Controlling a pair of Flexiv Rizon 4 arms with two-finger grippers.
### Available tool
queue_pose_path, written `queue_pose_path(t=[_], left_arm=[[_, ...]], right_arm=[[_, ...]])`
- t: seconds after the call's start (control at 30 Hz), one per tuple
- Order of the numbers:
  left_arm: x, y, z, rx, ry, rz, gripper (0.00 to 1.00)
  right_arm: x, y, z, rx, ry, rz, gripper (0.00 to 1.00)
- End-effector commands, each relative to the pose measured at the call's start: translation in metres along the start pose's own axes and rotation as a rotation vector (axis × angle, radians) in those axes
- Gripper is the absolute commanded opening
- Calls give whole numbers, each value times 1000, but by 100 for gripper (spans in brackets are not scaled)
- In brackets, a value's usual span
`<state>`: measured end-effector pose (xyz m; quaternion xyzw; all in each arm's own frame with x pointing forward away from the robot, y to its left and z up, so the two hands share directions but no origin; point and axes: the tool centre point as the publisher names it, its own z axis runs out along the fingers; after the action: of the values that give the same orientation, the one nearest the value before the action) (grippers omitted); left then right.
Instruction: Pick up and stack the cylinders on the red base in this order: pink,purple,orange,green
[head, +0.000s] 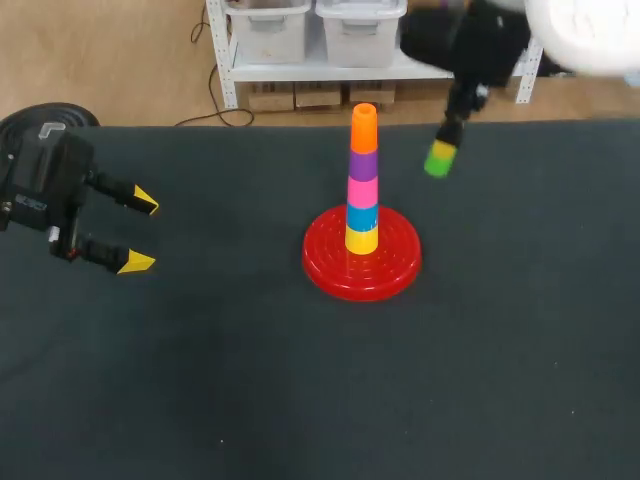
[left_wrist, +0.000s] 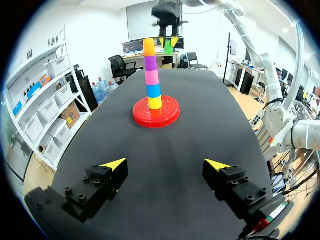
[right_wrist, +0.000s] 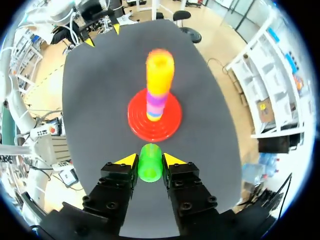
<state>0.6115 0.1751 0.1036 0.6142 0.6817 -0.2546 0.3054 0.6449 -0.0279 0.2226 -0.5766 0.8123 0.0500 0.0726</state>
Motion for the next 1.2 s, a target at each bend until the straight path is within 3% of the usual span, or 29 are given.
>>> queue_pose_path(t=[0.03, 0.67, 1.2], left_arm=[[1, 0, 0, -2, -4, 3, 100], [1, 0, 0, -2, -4, 3, 100], [1, 0, 0, -2, -4, 3, 100]], right_arm=[[-23, 9, -40, 26, 40, -32, 0], [-72, 7, -56, 52, 81, -159, 0], [-94, 0, -47, 14, 119, -221, 0]])
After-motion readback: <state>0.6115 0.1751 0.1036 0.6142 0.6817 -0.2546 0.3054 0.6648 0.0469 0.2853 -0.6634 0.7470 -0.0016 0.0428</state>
